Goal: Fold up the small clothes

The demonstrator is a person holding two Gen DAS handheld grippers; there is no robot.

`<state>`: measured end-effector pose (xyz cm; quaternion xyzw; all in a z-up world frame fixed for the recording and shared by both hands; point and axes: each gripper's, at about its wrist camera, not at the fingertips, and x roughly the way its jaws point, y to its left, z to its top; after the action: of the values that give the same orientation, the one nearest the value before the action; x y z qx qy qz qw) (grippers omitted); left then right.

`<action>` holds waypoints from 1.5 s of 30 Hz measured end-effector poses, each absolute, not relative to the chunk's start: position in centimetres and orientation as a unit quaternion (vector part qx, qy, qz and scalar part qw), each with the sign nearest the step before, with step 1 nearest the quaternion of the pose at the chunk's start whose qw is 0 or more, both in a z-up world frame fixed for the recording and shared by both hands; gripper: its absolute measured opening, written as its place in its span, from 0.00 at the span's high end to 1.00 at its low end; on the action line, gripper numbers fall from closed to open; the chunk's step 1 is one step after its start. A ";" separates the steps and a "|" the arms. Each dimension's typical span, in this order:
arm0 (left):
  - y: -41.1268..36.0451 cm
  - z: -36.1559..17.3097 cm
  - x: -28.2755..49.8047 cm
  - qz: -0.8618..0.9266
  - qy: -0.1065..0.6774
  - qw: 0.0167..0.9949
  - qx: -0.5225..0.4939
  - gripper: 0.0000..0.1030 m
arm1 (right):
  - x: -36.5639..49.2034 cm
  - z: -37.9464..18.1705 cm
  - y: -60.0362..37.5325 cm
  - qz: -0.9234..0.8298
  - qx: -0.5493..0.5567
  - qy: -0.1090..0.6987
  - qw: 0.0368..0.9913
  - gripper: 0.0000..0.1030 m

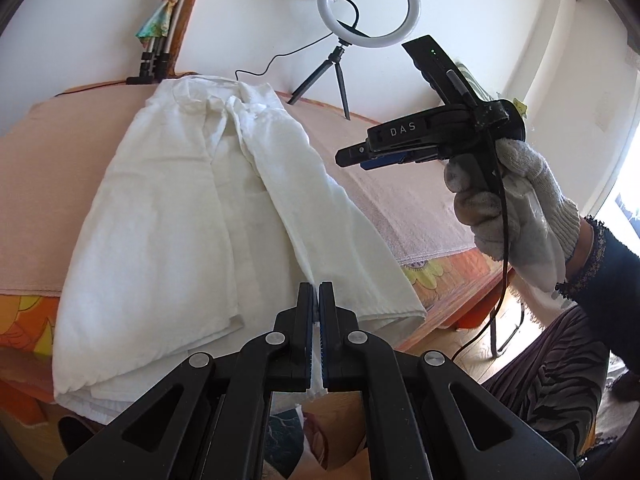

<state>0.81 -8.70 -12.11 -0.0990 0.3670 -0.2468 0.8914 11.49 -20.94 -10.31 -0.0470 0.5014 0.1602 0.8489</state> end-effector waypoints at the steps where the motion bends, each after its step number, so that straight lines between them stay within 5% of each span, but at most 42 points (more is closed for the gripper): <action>1: -8.8 -12.3 0.7 -0.249 0.378 0.887 -0.090 0.98 | 11.0 -10.8 -20.6 0.162 -0.055 0.503 0.847 0.57; 17: -9.4 -9.0 4.5 -0.321 0.389 0.863 -0.017 0.96 | 4.3 -13.5 -22.3 0.228 0.033 0.524 0.820 0.53; 19: -10.2 -9.8 5.1 -0.325 0.400 0.857 -0.006 0.96 | 4.1 -13.6 -22.4 0.243 0.040 0.523 0.816 0.72; 20: -10.5 -10.1 5.4 -0.328 0.407 0.853 -0.004 0.96 | 3.9 -13.8 -22.4 0.252 0.049 0.527 0.810 0.91; 22: -11.3 -10.7 5.8 -0.331 0.418 0.846 0.006 0.96 | 3.6 -13.7 -22.4 0.240 0.049 0.527 0.814 0.95; 32: -13.8 -10.8 4.5 -0.339 0.406 0.846 0.068 0.96 | 3.0 -10.2 -22.7 0.233 0.002 0.506 0.830 0.98; 38: -16.5 -9.5 5.4 -0.364 0.372 0.849 0.087 0.96 | 9.9 -6.7 -23.5 0.227 0.017 0.439 0.869 0.98; 45: -18.4 -11.6 6.4 -0.394 0.396 0.824 0.091 0.96 | 16.7 -8.6 -20.3 0.270 -0.001 0.455 0.848 0.98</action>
<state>6.45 -18.41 -11.64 0.0908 0.3965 -0.3935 0.8244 16.74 -20.26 -8.62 -0.0007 0.4550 0.2703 0.8485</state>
